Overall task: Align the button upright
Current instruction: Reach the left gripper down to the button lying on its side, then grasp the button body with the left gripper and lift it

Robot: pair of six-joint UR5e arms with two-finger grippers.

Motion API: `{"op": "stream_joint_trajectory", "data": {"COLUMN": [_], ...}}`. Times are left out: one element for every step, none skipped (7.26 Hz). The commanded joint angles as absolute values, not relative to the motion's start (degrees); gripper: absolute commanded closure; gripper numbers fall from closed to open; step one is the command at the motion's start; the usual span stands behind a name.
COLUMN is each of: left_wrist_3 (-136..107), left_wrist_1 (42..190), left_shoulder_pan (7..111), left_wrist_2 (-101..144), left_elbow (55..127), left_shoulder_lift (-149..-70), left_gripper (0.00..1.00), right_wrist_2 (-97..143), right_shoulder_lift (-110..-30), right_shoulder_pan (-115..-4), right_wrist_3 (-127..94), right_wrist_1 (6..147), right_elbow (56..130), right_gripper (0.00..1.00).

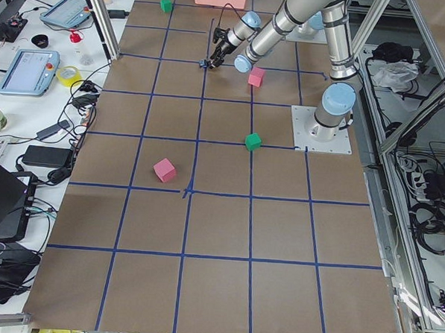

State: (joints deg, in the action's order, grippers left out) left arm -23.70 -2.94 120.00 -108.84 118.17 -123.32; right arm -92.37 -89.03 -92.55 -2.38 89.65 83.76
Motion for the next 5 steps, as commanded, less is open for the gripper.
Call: {"op": "stream_joint_trajectory", "data": {"left_wrist_3": [-23.47, -23.29, -22.16, -21.28, -21.27], "left_wrist_1": [-2.90, -2.90, -2.20, -0.98, 3.12], "left_shoulder_pan": [119.88, 119.80, 119.71, 118.05, 115.25], "left_wrist_2": [-109.95, -109.78, -109.86, -109.17, -107.59], "left_elbow": [118.04, 117.86, 117.17, 115.77, 113.40], "left_shoulder_lift": [-123.40, -123.14, -122.53, -121.82, -120.25], "left_gripper": [0.78, 0.85, 0.91, 0.91, 0.91], "right_wrist_2": [-92.37, -92.37, -92.37, -92.37, -92.37], "right_shoulder_lift": [-89.03, -89.03, -89.03, -89.03, -89.03], "right_shoulder_pan": [-92.55, -92.55, -92.55, -92.55, -92.55], "right_wrist_3": [-2.46, -2.46, -2.46, -2.46, -2.55], "right_wrist_1": [89.65, 89.65, 89.65, 89.65, 89.65], "right_elbow": [83.76, 83.76, 83.76, 83.85, 83.76], "right_gripper": [0.00, 0.00, 0.00, 0.00, 0.00]}}
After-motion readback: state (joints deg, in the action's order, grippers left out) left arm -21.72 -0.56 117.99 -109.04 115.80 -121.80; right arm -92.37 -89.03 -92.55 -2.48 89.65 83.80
